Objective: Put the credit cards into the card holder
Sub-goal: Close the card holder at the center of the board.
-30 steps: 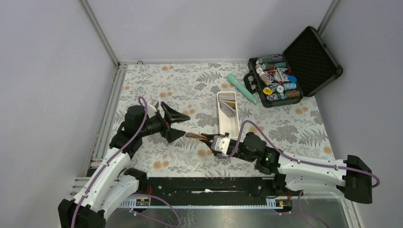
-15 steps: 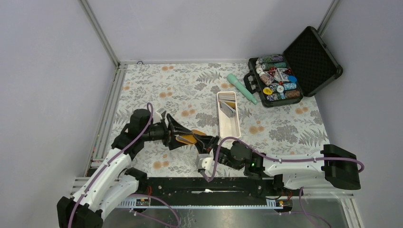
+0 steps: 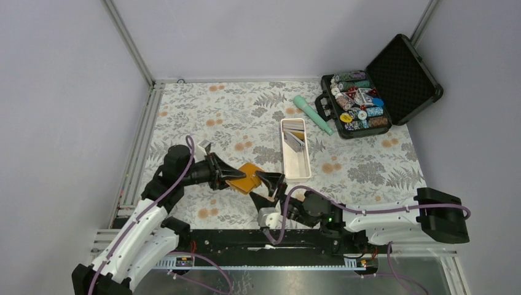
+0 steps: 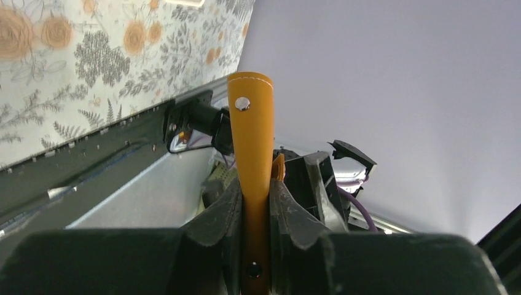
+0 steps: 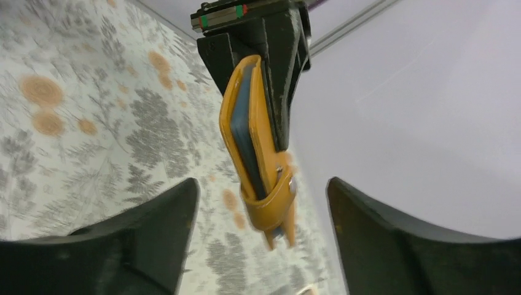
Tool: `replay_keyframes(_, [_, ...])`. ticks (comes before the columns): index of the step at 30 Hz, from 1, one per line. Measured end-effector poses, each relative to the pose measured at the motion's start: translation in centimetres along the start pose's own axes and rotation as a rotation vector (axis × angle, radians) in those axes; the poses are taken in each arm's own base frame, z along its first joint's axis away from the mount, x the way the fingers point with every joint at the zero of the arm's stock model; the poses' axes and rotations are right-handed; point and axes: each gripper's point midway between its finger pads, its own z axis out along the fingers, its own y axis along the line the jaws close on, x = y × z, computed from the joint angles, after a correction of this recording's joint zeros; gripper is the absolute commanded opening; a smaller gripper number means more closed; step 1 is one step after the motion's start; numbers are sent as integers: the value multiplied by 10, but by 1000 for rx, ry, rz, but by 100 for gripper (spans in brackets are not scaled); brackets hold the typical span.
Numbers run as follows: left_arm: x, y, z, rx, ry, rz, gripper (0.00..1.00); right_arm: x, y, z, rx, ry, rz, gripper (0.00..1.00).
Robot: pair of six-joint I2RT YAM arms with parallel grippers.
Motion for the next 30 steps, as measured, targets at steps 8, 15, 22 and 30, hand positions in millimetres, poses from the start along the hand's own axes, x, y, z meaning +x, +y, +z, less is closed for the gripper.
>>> replay_keyframes(8, [-16, -27, -20, 168, -235, 235, 0, -1, -26, -31, 150, 10, 290, 100])
replay_keyframes(15, [-32, -34, -25, 272, -366, 410, 0, 19, -53, -46, 290, 22, 707, 100])
replay_keyframes(22, [-25, -59, -39, 391, -431, 628, 0, 36, -77, -56, 372, -123, 1289, 100])
replay_keyframes(30, [-7, -84, -57, 523, -452, 754, 0, 10, -50, -32, 129, -269, 1751, 89])
